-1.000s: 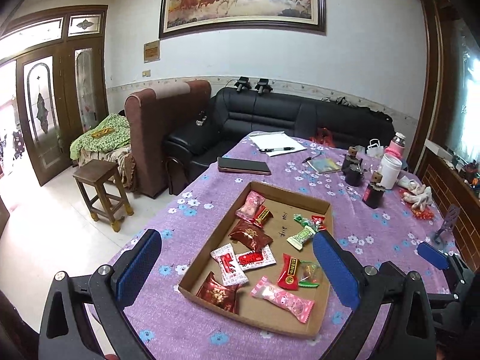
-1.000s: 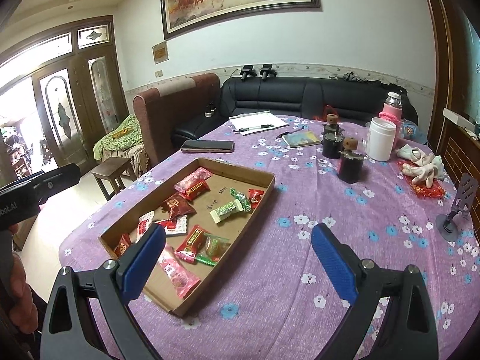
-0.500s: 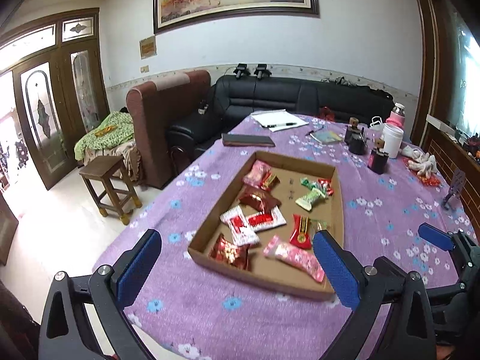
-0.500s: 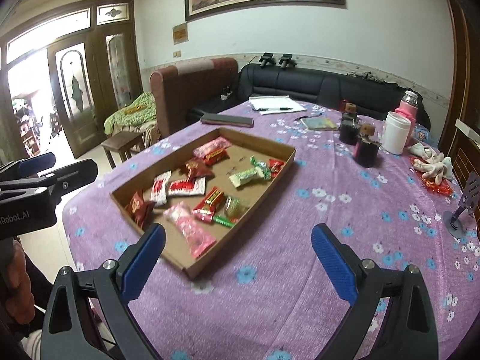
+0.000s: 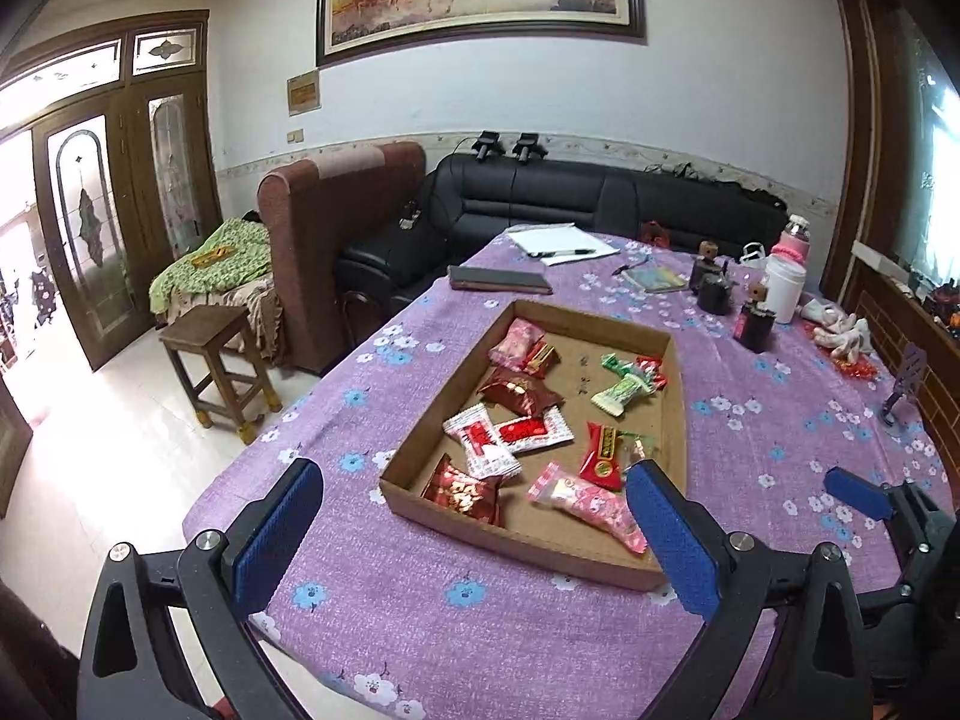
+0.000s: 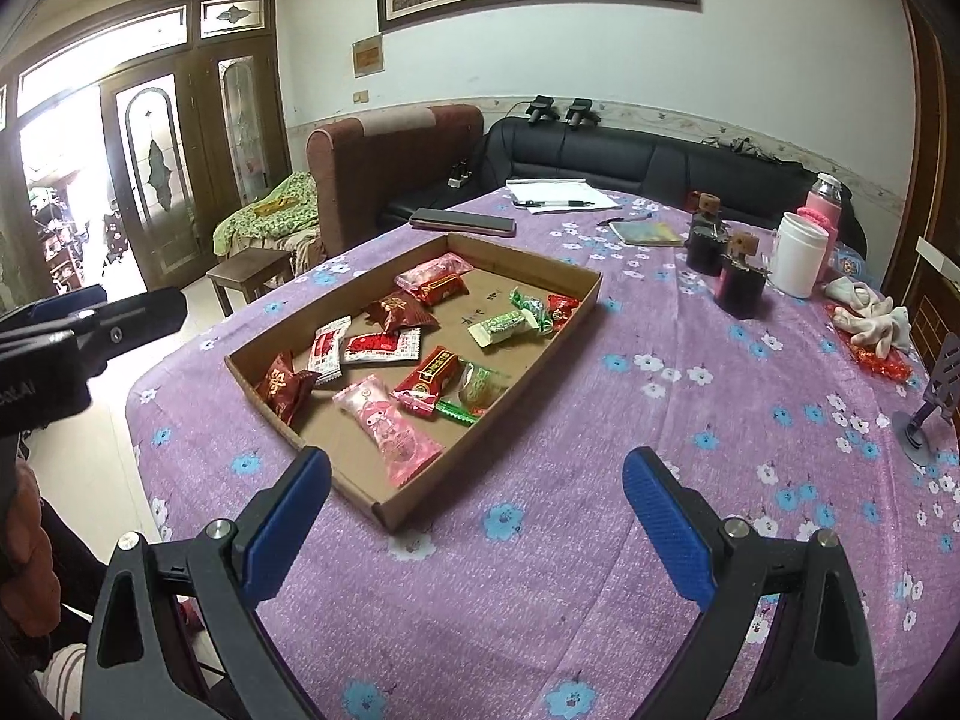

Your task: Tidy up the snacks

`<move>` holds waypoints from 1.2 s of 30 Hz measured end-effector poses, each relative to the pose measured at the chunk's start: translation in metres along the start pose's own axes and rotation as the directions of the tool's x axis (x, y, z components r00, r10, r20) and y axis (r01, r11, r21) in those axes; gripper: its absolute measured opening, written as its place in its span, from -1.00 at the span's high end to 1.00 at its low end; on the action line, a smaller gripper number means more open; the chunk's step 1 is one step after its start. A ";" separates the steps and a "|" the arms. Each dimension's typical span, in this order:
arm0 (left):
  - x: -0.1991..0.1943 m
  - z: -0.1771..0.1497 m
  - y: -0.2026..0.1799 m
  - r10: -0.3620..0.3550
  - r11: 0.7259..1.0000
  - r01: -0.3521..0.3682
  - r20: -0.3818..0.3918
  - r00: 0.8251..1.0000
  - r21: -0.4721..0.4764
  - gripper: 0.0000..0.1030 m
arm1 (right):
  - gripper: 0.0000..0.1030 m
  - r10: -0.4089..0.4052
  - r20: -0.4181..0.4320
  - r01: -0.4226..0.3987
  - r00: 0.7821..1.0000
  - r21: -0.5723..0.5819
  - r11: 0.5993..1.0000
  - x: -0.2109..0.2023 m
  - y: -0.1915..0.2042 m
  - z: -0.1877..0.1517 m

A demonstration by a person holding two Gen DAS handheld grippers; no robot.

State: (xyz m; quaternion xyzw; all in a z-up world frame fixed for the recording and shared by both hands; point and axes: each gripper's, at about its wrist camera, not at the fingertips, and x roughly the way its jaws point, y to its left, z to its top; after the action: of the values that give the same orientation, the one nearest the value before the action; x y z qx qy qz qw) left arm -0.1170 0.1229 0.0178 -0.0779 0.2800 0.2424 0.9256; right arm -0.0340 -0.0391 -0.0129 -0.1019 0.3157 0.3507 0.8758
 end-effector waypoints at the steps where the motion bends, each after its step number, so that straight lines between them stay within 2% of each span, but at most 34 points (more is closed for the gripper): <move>1: -0.002 0.001 -0.001 -0.009 1.000 0.009 0.006 1.000 0.001 -0.98 | -0.90 -0.001 0.000 0.001 1.000 0.000 1.000 0.000 0.000 0.000; 5: -0.010 0.003 -0.003 -0.056 0.998 0.056 0.029 0.998 -0.003 -0.98 | -0.90 -0.004 0.003 0.004 1.000 -0.004 1.000 -0.002 0.001 0.000; 8: -0.011 0.004 -0.005 -0.039 0.999 0.039 0.025 0.999 0.002 -0.98 | -0.90 -0.004 0.006 0.004 1.000 -0.003 1.000 -0.004 0.000 -0.001; 15: -0.013 0.004 -0.002 -0.075 0.997 0.075 0.035 0.997 -0.014 -0.98 | -0.90 -0.004 0.007 0.004 1.000 -0.004 1.000 -0.005 -0.001 -0.002; 28: -0.002 0.002 -0.001 -0.054 0.998 0.053 -0.027 0.998 -0.031 -0.98 | -0.90 -0.003 0.006 0.003 1.000 -0.004 1.000 -0.006 0.000 -0.004; 36: -0.004 0.006 0.002 -0.046 0.999 0.046 0.007 0.999 -0.027 -0.98 | -0.90 0.002 -0.003 -0.002 1.000 -0.005 1.000 -0.004 0.001 -0.005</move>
State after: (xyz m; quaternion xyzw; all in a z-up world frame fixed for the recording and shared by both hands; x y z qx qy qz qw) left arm -0.1184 0.1248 0.0252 -0.0960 0.2722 0.2251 0.9306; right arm -0.0388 -0.0427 -0.0139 -0.1043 0.3161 0.3521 0.8748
